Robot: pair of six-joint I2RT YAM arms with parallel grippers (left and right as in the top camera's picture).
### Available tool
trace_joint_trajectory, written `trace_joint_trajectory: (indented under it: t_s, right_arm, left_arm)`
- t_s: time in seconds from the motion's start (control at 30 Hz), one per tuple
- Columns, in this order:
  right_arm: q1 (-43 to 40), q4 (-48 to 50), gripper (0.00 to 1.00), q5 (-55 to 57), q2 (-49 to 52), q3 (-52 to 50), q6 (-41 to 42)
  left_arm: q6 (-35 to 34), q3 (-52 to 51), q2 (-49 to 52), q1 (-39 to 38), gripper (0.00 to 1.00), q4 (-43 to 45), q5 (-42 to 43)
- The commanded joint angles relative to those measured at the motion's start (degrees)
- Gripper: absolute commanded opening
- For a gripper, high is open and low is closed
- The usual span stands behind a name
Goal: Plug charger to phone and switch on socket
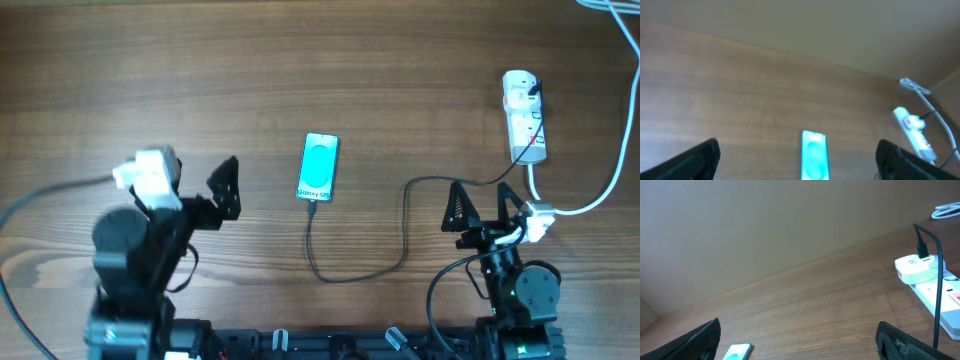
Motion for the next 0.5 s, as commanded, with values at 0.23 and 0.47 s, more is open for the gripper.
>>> trace_joint_trajectory:
  t_s: [0.23, 0.47]
  right_arm:
    - [0.39, 0.17, 1.00, 0.79, -0.46, -0.07, 0.35]
    - [0.39, 0.17, 1.00, 0.81, -0.46, -0.07, 0.35]
  left_arm:
    - [3.06, -32.48, -27.87, 2.95, 1.00, 24.65, 0.70]
    - [14.67, -36.02, -30.58, 3.13, 1.00, 19.10, 0.92]
